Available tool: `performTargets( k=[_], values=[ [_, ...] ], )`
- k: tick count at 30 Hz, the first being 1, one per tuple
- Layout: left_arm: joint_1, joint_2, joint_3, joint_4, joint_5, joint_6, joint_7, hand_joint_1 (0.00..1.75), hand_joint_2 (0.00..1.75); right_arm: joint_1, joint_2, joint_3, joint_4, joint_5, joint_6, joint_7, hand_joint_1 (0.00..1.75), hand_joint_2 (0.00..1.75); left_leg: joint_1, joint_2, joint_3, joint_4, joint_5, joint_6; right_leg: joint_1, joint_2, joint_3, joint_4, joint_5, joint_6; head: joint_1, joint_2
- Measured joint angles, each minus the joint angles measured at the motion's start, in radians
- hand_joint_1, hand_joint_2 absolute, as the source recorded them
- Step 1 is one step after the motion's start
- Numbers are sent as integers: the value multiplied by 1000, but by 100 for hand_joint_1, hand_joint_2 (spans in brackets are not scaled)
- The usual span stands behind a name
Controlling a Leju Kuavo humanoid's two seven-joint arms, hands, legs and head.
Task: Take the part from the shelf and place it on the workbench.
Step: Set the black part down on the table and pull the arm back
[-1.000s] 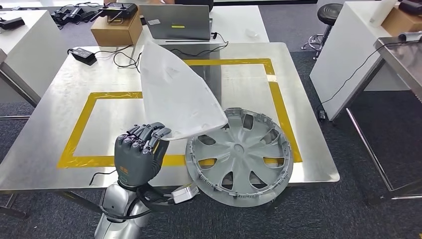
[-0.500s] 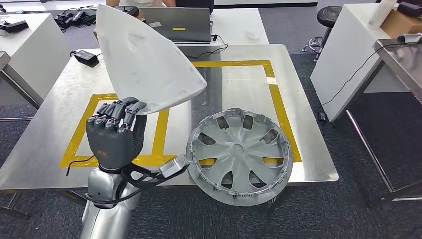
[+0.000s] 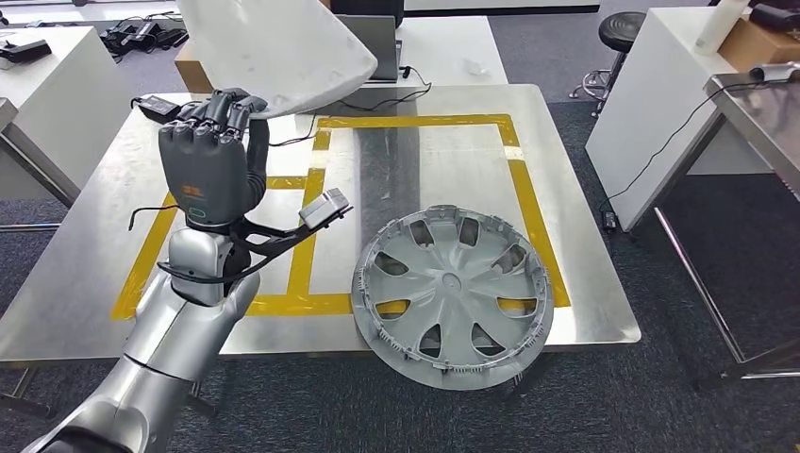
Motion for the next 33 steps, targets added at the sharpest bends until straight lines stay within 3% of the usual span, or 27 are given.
performTargets(
  k=[5, 10, 17, 24, 32, 33],
  values=[
    [-65, 42, -65, 131, 0, 0, 9, 175, 175, 0, 0, 0, 0, 0, 0, 1, 0, 0, 0, 1, 0, 0, 0, 0, 0, 0, 0, 0, 0, 0, 0, 0],
    [-155, 66, -127, 374, 1, -11, 27, 175, 175, 0, 1, 0, 0, 0, 0, -2, 0, 0, 0, 1, 0, 0, 0, -1, 0, 0, 0, 0, 0, 0, 0, 0],
    [-236, 103, -189, 670, 0, -201, -8, 175, 175, 3, 1, 0, 0, 0, 0, -12, 0, 0, 0, 4, 1, -1, 1, -1, 1, 3, -1, 0, 1, -2, 0, 0],
    [-246, 132, -203, 733, 0, -263, -17, 175, 175, 3, 1, 0, 0, 0, 0, -16, 0, 0, 0, 4, 0, -1, 1, -1, 1, 3, -1, 0, 1, -2, 0, 0],
    [-244, 221, -208, 787, 0, -244, 42, 175, 175, 2, 1, 13, 0, 0, 0, -17, 0, 0, 1, 3, 0, -1, 1, -1, 1, 2, -1, 0, 1, -2, 0, 0],
    [-243, 226, -208, 790, 0, -237, 45, 131, 175, 2, 1, 15, 0, 0, 0, -17, 0, 0, 1, 3, 0, -1, 1, -1, 1, 2, -1, 0, 1, -2, 0, 0]
  ],
)
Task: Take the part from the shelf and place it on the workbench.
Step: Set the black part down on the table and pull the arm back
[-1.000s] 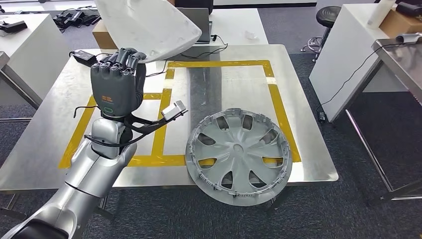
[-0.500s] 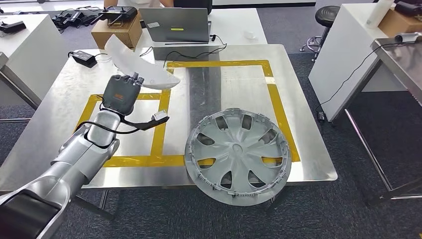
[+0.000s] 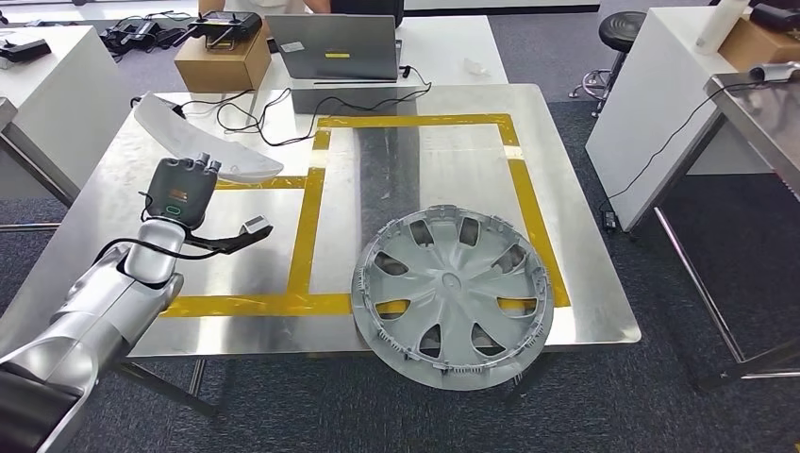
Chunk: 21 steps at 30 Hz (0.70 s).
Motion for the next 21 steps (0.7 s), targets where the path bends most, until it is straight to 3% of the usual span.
performTargets(
  k=[3, 5, 9, 21],
  values=[
    [4, 9, 0, 7, 0, 18, 5, 0, 175, 0, 0, 2, 0, 0, 0, 0, 0, 0, 0, 0, 0, 0, 0, 0, 0, 0, 0, 0, 0, 0, 0, 0],
    [4, 12, 0, 11, 0, 24, 10, 0, 175, 0, 0, 2, 0, 0, 0, -1, 0, 0, 0, 0, 0, 0, 0, 0, 0, 0, 0, 0, 0, 0, 0, 0],
    [3, 16, 0, 15, 0, 48, 18, 0, 0, 0, 0, 2, 0, 0, 0, -3, 0, 0, 0, 0, 0, 0, 0, 0, 0, 0, 0, 0, 0, 0, 0, 0],
    [3, 17, -37, 15, 0, 125, 33, 0, 0, 0, 0, 3, 0, 0, 0, 0, 0, 0, 0, 0, 0, 0, 0, 0, 0, 0, 0, 0, 0, 0, 0, 0]
  ],
)
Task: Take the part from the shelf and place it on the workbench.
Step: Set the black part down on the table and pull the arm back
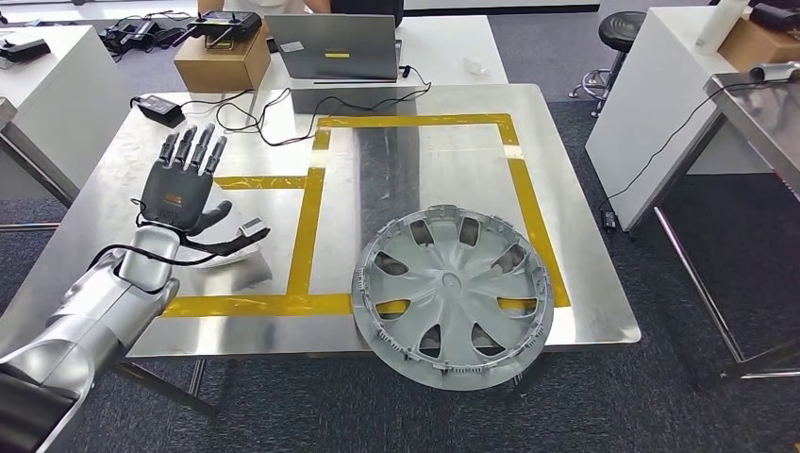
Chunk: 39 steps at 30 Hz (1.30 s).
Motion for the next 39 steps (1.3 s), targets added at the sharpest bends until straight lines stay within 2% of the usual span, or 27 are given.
performTargets(
  k=[16, 19, 21, 22, 23, 25, 26, 27, 28, 29, 30, 31, 32, 35, 36, 37, 39],
  values=[
    [0, -8, -9, 1, 0, 1, -27, 0, 0, -1, 3, 0, 0, 0, 0, 13, 0, 0, -4, 0, -3, 5, -2, 4, -5, 0, 0, -3, 4, 6, 0, 0],
    [0, -8, -10, 1, 0, 1, -19, 0, 0, -1, 5, 1, 0, 0, 0, 14, 0, 0, -6, 0, -5, 5, 3, 11, -7, 0, 1, -8, 10, 14, 0, 0],
    [0, -12, -12, 1, 0, 1, -16, 0, 0, -2, 5, 1, 0, 0, 0, 16, 0, 0, 1, 3, -3, -7, 16, 18, -5, 0, -3, -1, 3, 23, 0, 0],
    [0, -15, -13, 1, 0, 1, -16, 0, 0, -3, 5, 1, 0, 0, 0, 16, 0, 0, 6, 5, -3, -13, 22, 21, -4, 0, -14, 23, -15, 27, 2, 0],
    [0, -19, -14, 1, 0, 0, -15, 0, 0, -3, 5, 1, 0, 0, 0, 17, 0, 0, 11, 7, -3, -17, 26, 23, -5, -1, -35, 69, -44, 31, 4, 0],
    [0, -26, -17, 1, 0, -5, -14, 0, 0, -3, 5, 1, 0, 0, 0, 17, 0, 0, 13, 8, -10, -14, 28, 23, -9, -1, -94, 202, -104, 40, 7, 0],
    [0, -31, -18, 1, 0, -8, -14, 0, 0, -3, 5, 1, 0, 0, 0, 17, 0, 0, 15, 9, -14, -11, 28, 23, -13, -2, -118, 254, -118, 44, 7, 0],
    [1, -35, -19, 1, 0, -11, -14, 0, 0, -2, 5, 1, 0, 0, 0, 17, 0, 0, 18, 9, -17, -6, 28, 21, -16, -2, -125, 270, -111, 47, 8, 0],
    [1, -38, -21, 1, 0, -13, -14, 0, 0, -3, 5, 1, 0, 0, 0, 17, 0, 0, 22, 9, -20, -2, 26, 18, -19, -3, -112, 244, -86, 51, 8, 0],
    [1, -40, -23, 1, 0, -14, -15, 0, 0, -3, 5, 1, 0, 0, 0, 17, 0, 0, 26, 9, -21, 4, 24, 12, -23, -4, -80, 182, -50, 55, 8, 0],
    [1, -41, -25, 1, 0, -14, -15, 0, 0, -4, 5, 1, 0, 0, 0, 17, 0, 0, 30, 9, -24, 10, 21, 5, -25, -6, -45, 114, -26, 59, 9, 0],
    [0, -42, -26, 1, 0, -15, -15, 0, 0, -4, 5, 1, 0, 0, 1, 18, 0, 0, 31, 9, -28, 15, 19, -3, -25, -5, -18, 62, -8, 57, 13, 0],
    [-1, -43, -27, 2, 0, -15, -15, 0, 0, -5, 6, 1, 0, 0, 1, 19, 0, 0, 29, 8, -32, 18, 19, -11, -23, -4, -4, 30, -3, 52, 17, 0],
    [-1, -42, -30, 2, 0, -14, -14, 0, 0, -5, 5, 1, 0, 0, 1, 23, 0, 0, 28, 7, -39, 16, 27, -33, -20, -3, -12, 18, -3, 19, 21, 0],
    [-1, -42, -31, 3, 0, -12, -14, 0, 0, -6, 5, 1, 0, 0, 1, 26, 0, 0, 30, 7, -43, 20, 21, -38, -20, -4, -14, 14, 1, 8, 21, 0],
    [-1, -41, -32, 3, 0, -11, -14, 0, 0, -6, 5, 1, 0, 0, 1, 28, 0, 0, 31, 7, -52, 38, 3, -41, -20, -5, -17, 10, 7, -2, 20, 0],
    [-1, -39, -34, 4, 0, -8, -14, 0, 0, -7, 5, 1, 0, 0, 1, 32, 0, 0, 30, 8, -92, 138, -66, -42, -17, -6, -27, 6, 18, -17, 18, 0]
  ],
)
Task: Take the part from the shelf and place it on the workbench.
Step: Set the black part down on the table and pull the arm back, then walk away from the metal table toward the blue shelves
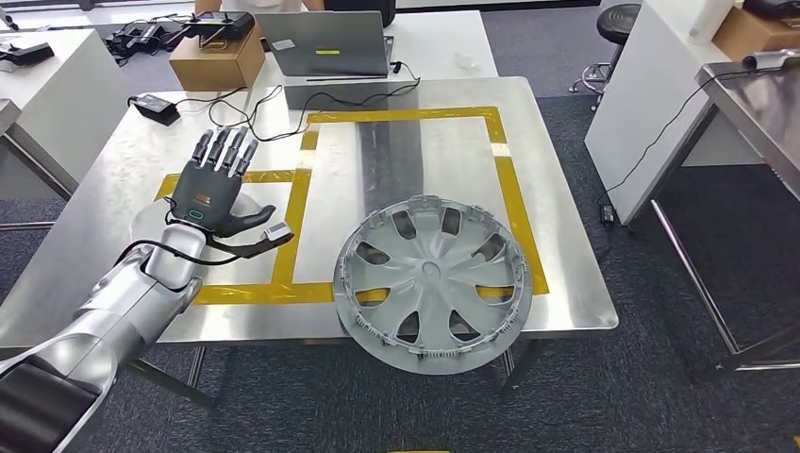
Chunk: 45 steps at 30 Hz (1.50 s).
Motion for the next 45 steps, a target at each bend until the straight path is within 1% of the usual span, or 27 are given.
performTargets(
  k=[2, 3, 4, 5, 7, 8, 9, 12, 14, 16, 17, 18, 19, 20, 22, 24, 27, 29, 32, 33, 35, 37, 39, 40, 42, 43, 45],
  values=[
    [2, 0, -1, 2, 0, 1, 0, 0, 0, 0, 0, 0, 0, 0, 0, 2, 0, 0, -3, 0, -45, 127, -62, 2, 6, 0, -15, 0, 11, -8, -2, 0],
    [4, 0, -2, 3, 0, 1, 1, 0, 0, 0, 0, 0, 0, 0, 0, 3, 0, 0, -5, 0, -51, 155, -68, 4, 10, 0, -22, 0, 18, -9, -2, 0],
    [5, 0, -2, 4, 0, 1, 1, 0, 0, 0, 0, 0, 0, 0, 0, 4, 0, 0, -8, 0, -37, 144, -55, 8, 13, 0, -29, 0, 24, -10, -3, 0],
    [4, 0, -2, 4, 0, 1, 2, 0, 0, -1, 0, 0, 0, 0, 0, 5, 0, 0, -10, 0, -4, 95, -28, 15, 15, 1, -36, 0, 31, -9, -3, 0],
    [0, 0, -3, 4, 0, 2, 2, 0, 0, -1, 1, 0, 0, 0, 0, 7, 0, 0, -18, -1, 81, -44, 16, 28, 18, 1, -47, 1, 46, -4, -2, 0],
    [-1, 0, -4, 3, 0, 3, 3, 0, 0, -2, 1, 0, 0, 0, 0, 9, 0, 0, -23, -1, 109, -93, 28, 32, 19, 1, -51, 0, 53, 1, -1, 0],
    [-3, -1, -4, 2, 0, 3, 3, 0, 0, -2, 1, 0, 0, 0, 0, 10, 0, 0, -27, -2, 119, -118, 31, 35, 18, 1, -53, -1, 61, 7, -1, 0],
    [-6, -7, -6, 2, 0, 2, -3, 0, 0, -1, 1, 0, 0, 0, 0, 15, 0, 0, -28, -1, 103, -127, 52, 50, 17, 2, -59, -6, 76, 26, 0, 0],
    [-9, -17, -7, 2, 0, -3, -9, 0, 0, 0, 1, 0, 0, 0, 0, 17, 0, 0, -23, 1, 85, -133, 77, 65, 16, 3, -79, 34, 23, 39, 4, 0],
    [-11, -24, -8, 2, 0, -6, -14, 0, 0, -1, 1, 0, 0, 0, 0, 19, 0, 0, -21, 2, 56, -132, 101, 73, 12, 3, -114, 149, -76, 47, 10, 0],
    [-10, -27, -9, 2, 0, -7, -17, 0, 0, -1, 1, 0, 0, 0, -1, 20, 0, 0, -21, 2, 41, -130, 112, 73, 11, 2, -127, 211, -108, 50, 11, 0],
    [-8, -29, -9, 3, 0, -9, -20, 0, 0, -1, 1, 0, 0, 0, -1, 22, 0, 0, -21, 2, 25, -129, 122, 72, 10, 2, -130, 255, -120, 52, 12, 0],
    [-5, -32, -10, 3, 0, -10, -22, 0, 0, -1, 1, 0, 0, 0, -1, 23, 0, 0, -21, 2, 11, -126, 131, 70, 9, 2, -117, 267, -111, 54, 12, 0],
    [-3, -34, -12, 3, 0, -12, -23, 0, 0, -1, 1, 0, 0, 0, -1, 24, 0, 0, -21, 2, -2, -124, 140, 68, 9, 2, -85, 240, -89, 53, 13, 0],
    [-1, -37, -15, 3, 0, -13, -24, 0, 0, -2, 1, 0, 0, 0, -1, 24, 0, 0, -21, 3, -22, -119, 154, 60, 9, 2, 17, 110, -61, 48, 16, 0],
    [-1, -39, -16, 3, 0, -13, -24, 0, 0, -3, 1, 0, 0, 0, 0, 25, 0, 0, -21, 5, -30, -119, 167, 48, 15, 2, 81, 10, -67, 35, 18, 0],
    [0, -43, -18, 3, 0, -14, -24, 0, 0, -3, 0, 0, 0, 0, 0, 25, 0, 0, -19, 6, -33, -125, 184, 30, 19, 1, 82, -15, -56, 12, 22, 0],
    [0, -44, -20, 3, 0, -14, -22, 0, 0, -4, 0, 0, 0, 0, 0, 26, 0, 0, -18, 4, -50, -93, 145, 20, 14, -3, 70, -23, -35, -3, 22, 0],
    [3, -44, -23, 5, 0, -15, -21, 0, 0, -4, 0, 0, 0, 0, 0, 30, 0, 0, -16, 2, -99, 82, 13, 8, 13, -5, 34, -25, -4, -12, 20, 0],
    [5, -44, -24, 6, 0, -15, -21, 0, 0, -3, 0, 0, 0, 0, 0, 31, 0, 0, -15, 2, -105, 131, -4, 6, 13, -5, 21, -25, 6, -11, 20, 0],
    [8, -45, -26, 7, 0, -15, -21, 0, 0, -3, 0, 0, 0, 0, 0, 32, 0, 0, -14, 2, -73, 136, 26, 3, 12, -5, -5, -23, 26, -6, 20, 0],
    [8, -45, -26, 7, 0, -15, -22, 0, 0, -3, 0, 0, 0, 0, 0, 33, 0, 0, -13, 2, 19, 21, 64, 3, 12, -5, -27, -19, 43, 3, 20, 0],
    [9, -44, -25, 7, 1, -11, -23, 0, 0, -3, 0, 0, 0, 0, 0, 35, 0, 0, -15, -2, 94, -95, 55, 12, 14, -5, -39, -16, 59, 15, 20, 0],
    [12, -42, -24, 7, 1, -9, -23, 0, 0, -3, -1, 0, 0, 0, 0, 36, 0, 0, -17, -4, 107, -121, 45, 20, 15, -4, -42, -17, 68, 21, 20, 0],
    [21, -40, -22, 8, 2, -3, -24, 0, 0, -2, -2, 0, 0, 0, 0, 38, 0, 0, -19, -3, 98, -127, 55, 40, 14, -3, -47, -21, 83, 34, 20, 0],
    [25, -39, -21, 8, 2, 0, -23, 0, 0, -1, -2, 0, 0, 0, 0, 38, 0, 0, -19, -1, 90, -126, 65, 51, 12, -3, -53, -15, 73, 40, 20, 0],
    [32, -39, -17, 8, 2, 5, -20, 0, 0, 0, -2, 0, 0, 0, 0, 37, 0, 0, -18, 2, 68, -128, 87, 68, 9, -2, -81, 51, 2, 50, 22, 0]
  ],
)
